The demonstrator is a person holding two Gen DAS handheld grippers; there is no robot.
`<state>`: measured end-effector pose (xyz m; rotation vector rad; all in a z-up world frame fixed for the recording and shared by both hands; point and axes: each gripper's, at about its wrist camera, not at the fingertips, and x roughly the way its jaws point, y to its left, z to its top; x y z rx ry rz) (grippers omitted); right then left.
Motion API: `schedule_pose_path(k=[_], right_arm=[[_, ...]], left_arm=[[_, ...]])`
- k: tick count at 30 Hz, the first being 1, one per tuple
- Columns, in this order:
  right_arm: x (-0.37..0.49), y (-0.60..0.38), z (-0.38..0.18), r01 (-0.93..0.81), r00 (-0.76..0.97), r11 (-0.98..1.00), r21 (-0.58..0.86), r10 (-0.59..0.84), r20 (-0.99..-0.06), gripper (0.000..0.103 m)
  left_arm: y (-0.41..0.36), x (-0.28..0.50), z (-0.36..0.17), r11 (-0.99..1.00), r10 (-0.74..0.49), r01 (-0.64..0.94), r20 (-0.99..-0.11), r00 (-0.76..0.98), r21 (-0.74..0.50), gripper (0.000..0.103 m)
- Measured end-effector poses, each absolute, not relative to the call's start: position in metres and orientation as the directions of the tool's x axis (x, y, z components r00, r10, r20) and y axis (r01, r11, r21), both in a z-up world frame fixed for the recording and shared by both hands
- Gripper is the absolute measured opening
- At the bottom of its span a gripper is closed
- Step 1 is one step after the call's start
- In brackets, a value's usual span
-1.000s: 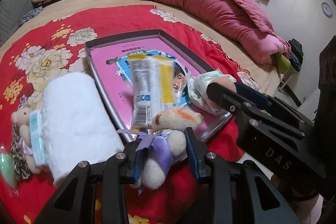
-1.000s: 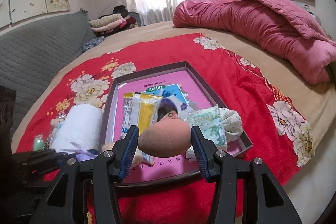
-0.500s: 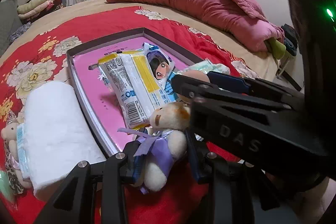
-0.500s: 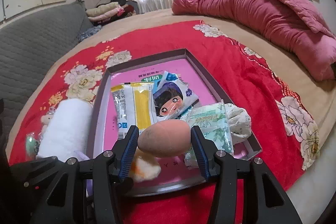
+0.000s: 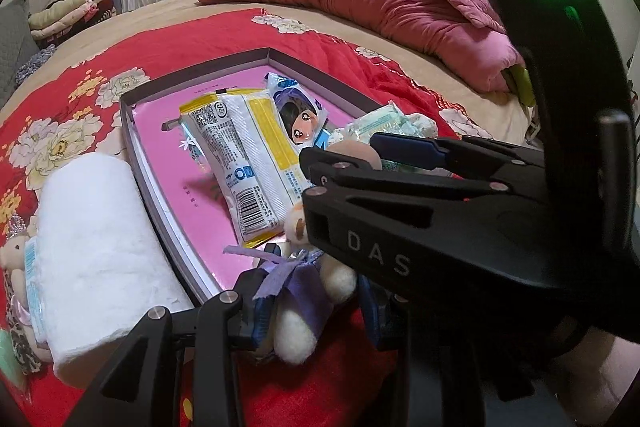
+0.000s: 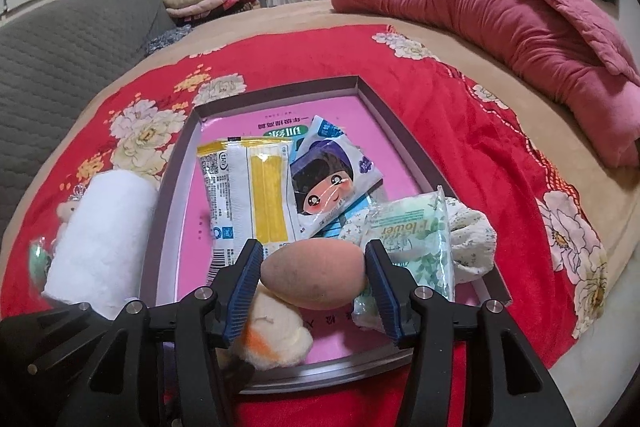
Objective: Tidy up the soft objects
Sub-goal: 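Carry the teddy bear in the left gripper while the right carries the sponge over the tray, then open the right gripper releasing the sponge while the left lowers and releases the teddy bear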
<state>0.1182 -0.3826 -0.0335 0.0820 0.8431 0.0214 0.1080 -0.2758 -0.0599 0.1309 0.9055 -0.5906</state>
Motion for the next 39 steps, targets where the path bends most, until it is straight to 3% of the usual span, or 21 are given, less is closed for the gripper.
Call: schedule_pose_path(k=[6,13,19,25,32,39], right_arm=[[0.119,-0.384,-0.033,0.008,0.669,0.996,0.090,0.061,-0.741,0.057],[0.108,-0.388,-0.022,0.015,0.723,0.995,0.100,0.058,-0.689,0.070],[0.089,-0.407,-0.008,0.070,0.780,0.991,0.115,0.017,-0.625,0.071],[0.084,-0.425,-0.008,0.140,0.773,0.980,0.142,-0.019,-0.634,0.071],[0.076,-0.431,-0.005,0.169,0.782,0.973,0.154,-0.037,-0.622,0.071],[0.073,-0.433,0.000,0.170,0.791,0.972,0.165,-0.035,-0.610,0.071]], left_arm=[[-0.276,0.107,-0.060,0.834,-0.427,0.535,-0.772,0.471,-0.135,0.037],[-0.276,0.108,-0.060,0.835,-0.425,0.533,-0.773,0.470,-0.135,0.038],[-0.277,0.108,-0.060,0.832,-0.422,0.539,-0.778,0.466,-0.128,0.038],[-0.280,0.108,-0.060,0.836,-0.407,0.537,-0.786,0.465,-0.115,0.040],[-0.281,0.109,-0.059,0.836,-0.404,0.538,-0.790,0.462,-0.113,0.045],[-0.282,0.104,-0.051,0.831,-0.409,0.548,-0.778,0.477,-0.101,0.059]])
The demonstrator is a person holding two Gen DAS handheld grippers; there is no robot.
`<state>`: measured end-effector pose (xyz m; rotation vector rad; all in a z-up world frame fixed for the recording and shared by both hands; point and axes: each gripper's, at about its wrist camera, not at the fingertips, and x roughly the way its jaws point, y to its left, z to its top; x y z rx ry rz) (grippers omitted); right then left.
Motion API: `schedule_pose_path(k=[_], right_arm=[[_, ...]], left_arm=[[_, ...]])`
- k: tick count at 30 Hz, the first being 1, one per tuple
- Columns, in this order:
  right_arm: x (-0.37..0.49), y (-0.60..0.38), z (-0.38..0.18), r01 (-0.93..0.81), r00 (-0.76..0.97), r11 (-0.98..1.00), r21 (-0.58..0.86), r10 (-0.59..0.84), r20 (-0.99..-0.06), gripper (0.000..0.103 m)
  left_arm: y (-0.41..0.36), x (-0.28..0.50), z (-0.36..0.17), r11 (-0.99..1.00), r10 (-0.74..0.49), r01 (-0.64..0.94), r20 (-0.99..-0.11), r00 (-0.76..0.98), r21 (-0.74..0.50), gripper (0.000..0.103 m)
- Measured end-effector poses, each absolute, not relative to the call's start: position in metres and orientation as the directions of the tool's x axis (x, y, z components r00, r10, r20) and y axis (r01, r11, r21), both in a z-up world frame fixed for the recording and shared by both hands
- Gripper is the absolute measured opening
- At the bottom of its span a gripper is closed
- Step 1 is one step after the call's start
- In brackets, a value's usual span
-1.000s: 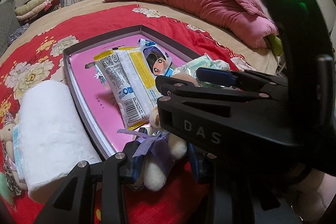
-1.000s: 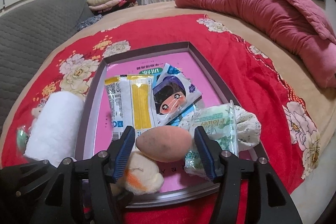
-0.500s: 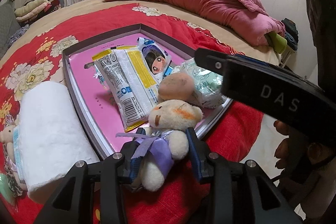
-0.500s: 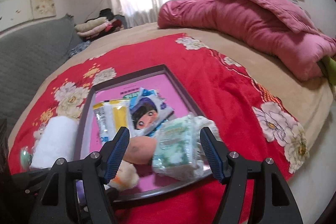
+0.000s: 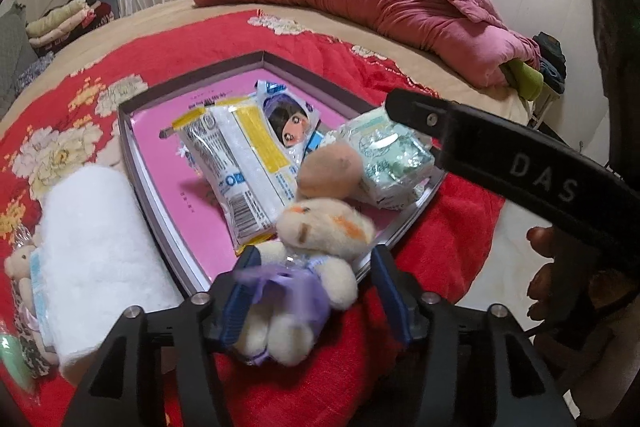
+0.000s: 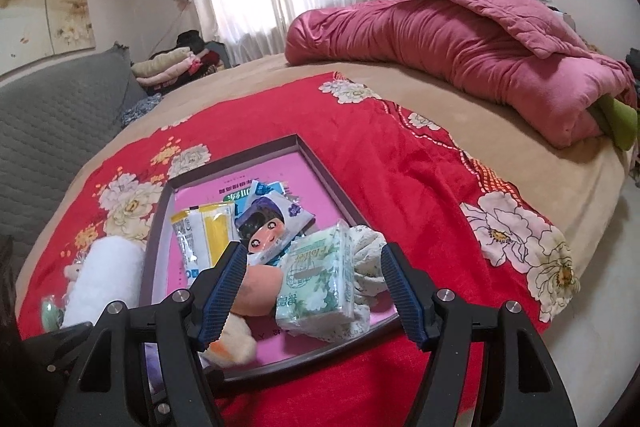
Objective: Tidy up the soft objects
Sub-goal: 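Open the right gripper releasing the sponge while the left lowers and releases the teddy bear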
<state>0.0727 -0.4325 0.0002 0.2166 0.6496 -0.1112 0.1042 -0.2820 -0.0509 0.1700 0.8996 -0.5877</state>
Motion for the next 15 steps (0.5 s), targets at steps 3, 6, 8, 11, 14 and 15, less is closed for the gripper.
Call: schedule_pose_path(k=[3,6,8,11,14,15], right_arm=[[0.072,-0.433,0.001,0.170,0.794,0.971,0.167,-0.034,-0.607,0.071],[0.072,-0.432,0.001,0.168,0.793,0.971,0.171,-0.030,-0.608,0.071],[0.072,-0.433,0.001,0.168,0.794,0.969,0.179,-0.025,-0.608,0.071],[0.071,-0.432,0.002,0.164,0.796,0.970,0.181,-0.022,-0.605,0.071],[0.071,-0.431,0.002,0.159,0.796,0.971,0.180,-0.018,-0.605,0.071],[0.071,-0.431,0.002,0.158,0.795,0.971,0.181,-0.017,-0.606,0.071]], left_arm=[[-0.275,0.102,-0.045,0.843,-0.403,0.528,-0.772,0.492,-0.104,0.059],[-0.267,0.099,-0.043,0.849,-0.397,0.519,-0.772,0.497,-0.102,0.059],[-0.264,0.099,-0.045,0.851,-0.380,0.518,-0.781,0.495,-0.085,0.059],[-0.262,0.102,-0.047,0.860,-0.352,0.507,-0.783,0.513,-0.054,0.060],[-0.271,0.102,-0.048,0.857,-0.306,0.515,-0.778,0.549,0.027,0.060],[-0.274,0.102,-0.050,0.855,-0.291,0.517,-0.777,0.558,0.051,0.060]])
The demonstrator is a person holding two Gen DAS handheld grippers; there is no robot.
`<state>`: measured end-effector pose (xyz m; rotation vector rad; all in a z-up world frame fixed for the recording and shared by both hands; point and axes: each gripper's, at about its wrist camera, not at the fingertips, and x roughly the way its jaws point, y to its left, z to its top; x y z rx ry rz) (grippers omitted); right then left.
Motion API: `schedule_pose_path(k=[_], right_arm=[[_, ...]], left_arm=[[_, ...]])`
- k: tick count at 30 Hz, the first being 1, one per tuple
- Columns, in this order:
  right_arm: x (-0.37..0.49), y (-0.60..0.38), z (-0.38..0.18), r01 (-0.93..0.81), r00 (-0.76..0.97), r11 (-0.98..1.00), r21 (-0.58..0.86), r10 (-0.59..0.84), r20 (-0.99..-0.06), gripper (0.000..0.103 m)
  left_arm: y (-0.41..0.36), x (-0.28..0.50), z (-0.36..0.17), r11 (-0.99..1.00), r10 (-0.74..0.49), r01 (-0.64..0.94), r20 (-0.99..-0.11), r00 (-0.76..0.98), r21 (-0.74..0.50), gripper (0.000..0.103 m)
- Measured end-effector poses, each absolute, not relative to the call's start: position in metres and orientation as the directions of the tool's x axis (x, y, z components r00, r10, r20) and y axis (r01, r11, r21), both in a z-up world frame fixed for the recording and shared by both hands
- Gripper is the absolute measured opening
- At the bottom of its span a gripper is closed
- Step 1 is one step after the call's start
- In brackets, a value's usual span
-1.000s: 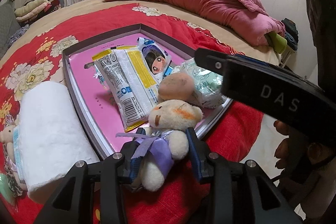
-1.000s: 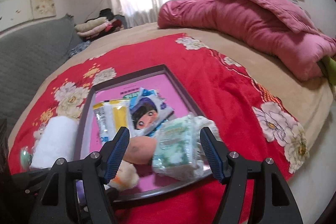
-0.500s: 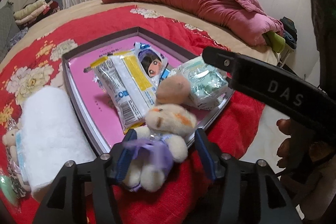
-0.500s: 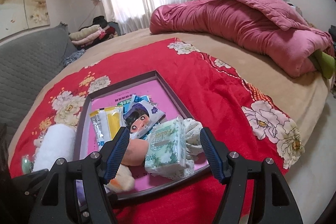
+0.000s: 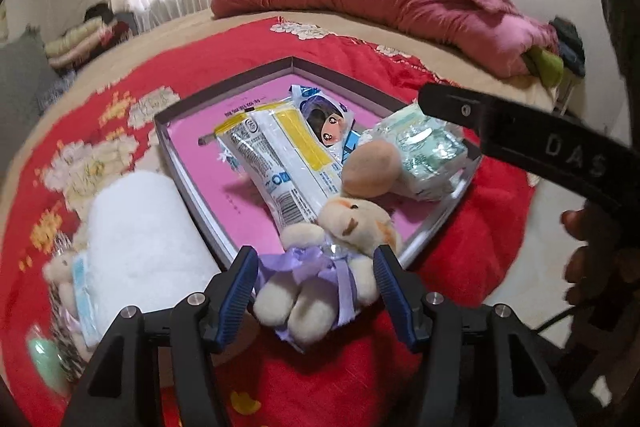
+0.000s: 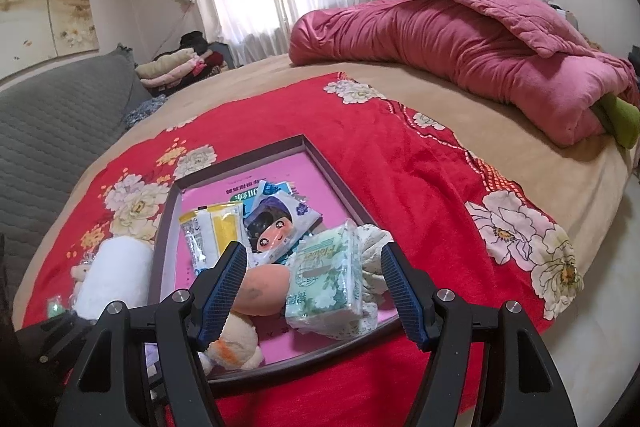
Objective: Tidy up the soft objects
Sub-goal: 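Open the right gripper releasing the sponge while the left lowers and releases the teddy bear, then withdraw both open grippers from the tray toward the items beside it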
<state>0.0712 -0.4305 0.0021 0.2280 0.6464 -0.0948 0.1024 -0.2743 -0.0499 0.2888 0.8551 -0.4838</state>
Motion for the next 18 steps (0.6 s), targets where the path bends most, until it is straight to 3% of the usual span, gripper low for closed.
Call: schedule_pose_path(k=[8,13,18], right_arm=[[0.070,-0.431,0.001,0.161,0.793,0.969,0.185,-0.015,-0.609,0.071],[0.066,-0.433,0.006,0.166,0.804,0.966,0.197,-0.017,-0.595,0.071],[0.065,-0.431,0.010,0.159,0.807,0.967,0.197,-0.013,-0.590,0.071]], left_arm=[[-0.292,0.101,-0.058,0.842,-0.221,0.514,-0.766,0.603,0.162,0.062],[-0.274,0.097,-0.040,0.852,-0.356,0.523,-0.750,0.557,-0.016,0.062],[-0.238,0.091,-0.017,0.881,-0.384,0.463,-0.715,0.584,-0.095,0.062]])
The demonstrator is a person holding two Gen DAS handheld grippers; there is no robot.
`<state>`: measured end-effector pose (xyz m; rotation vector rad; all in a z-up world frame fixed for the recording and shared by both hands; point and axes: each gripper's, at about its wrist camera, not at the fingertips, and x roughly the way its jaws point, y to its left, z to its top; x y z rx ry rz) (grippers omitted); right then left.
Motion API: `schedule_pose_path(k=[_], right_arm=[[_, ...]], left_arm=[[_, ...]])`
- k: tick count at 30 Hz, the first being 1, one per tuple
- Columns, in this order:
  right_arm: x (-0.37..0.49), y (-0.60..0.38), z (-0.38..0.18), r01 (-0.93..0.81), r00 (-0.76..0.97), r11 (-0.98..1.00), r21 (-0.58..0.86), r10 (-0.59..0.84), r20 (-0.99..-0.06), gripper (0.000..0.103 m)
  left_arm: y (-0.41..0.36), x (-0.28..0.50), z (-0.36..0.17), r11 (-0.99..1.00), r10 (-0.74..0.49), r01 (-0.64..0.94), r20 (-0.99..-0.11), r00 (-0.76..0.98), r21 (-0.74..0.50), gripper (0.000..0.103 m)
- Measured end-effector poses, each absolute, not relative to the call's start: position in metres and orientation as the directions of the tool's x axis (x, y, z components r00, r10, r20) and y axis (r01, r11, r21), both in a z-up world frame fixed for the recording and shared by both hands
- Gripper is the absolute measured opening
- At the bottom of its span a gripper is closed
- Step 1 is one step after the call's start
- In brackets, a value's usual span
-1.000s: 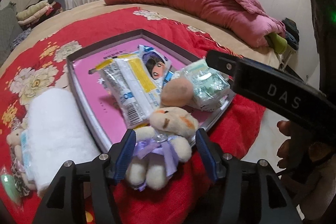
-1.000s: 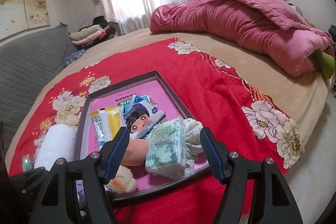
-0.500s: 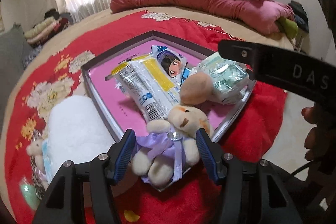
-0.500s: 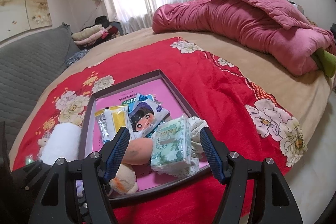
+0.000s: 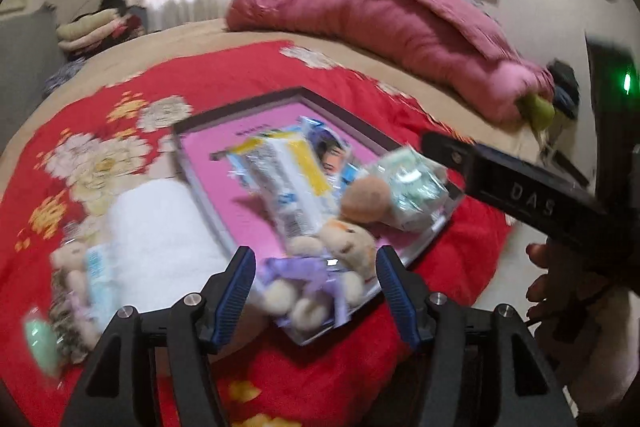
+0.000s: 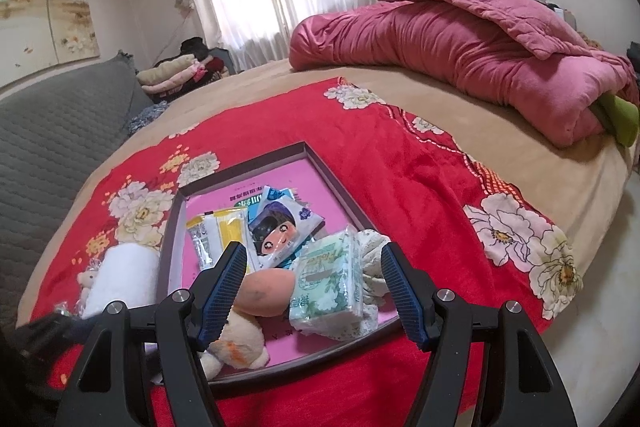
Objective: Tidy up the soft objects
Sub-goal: 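Withdraw both open grippers from the tray toward the items beside it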
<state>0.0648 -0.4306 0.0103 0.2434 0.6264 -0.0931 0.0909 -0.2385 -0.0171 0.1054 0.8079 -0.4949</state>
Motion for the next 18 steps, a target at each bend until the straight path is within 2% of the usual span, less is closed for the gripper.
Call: schedule_pose_path(k=[6,11,15,18], right_arm=[[0.061,-0.421,0.018,0.140,0.818,0.970,0.197,-0.001,-0.576,0.071],[0.058,-0.411,0.026,0.112,0.824,0.976,0.188,0.014,-0.566,0.071],[0.053,-0.401,0.035,0.079,0.833,0.980,0.180,0.034,-0.553,0.071],[0.050,-0.390,0.044,0.040,0.840,0.984,0.175,0.062,-0.539,0.071]], left_arm=[[-0.204,0.076,-0.015,0.915,-0.295,0.403,-0.733,0.613,-0.031,0.062],[-0.206,0.067,-0.021,0.913,-0.236,0.405,-0.737,0.633,0.056,0.062],[-0.201,0.067,-0.013,0.913,-0.291,0.407,-0.732,0.616,-0.021,0.062],[-0.194,0.065,-0.004,0.921,-0.285,0.389,-0.719,0.634,-0.022,0.062]])
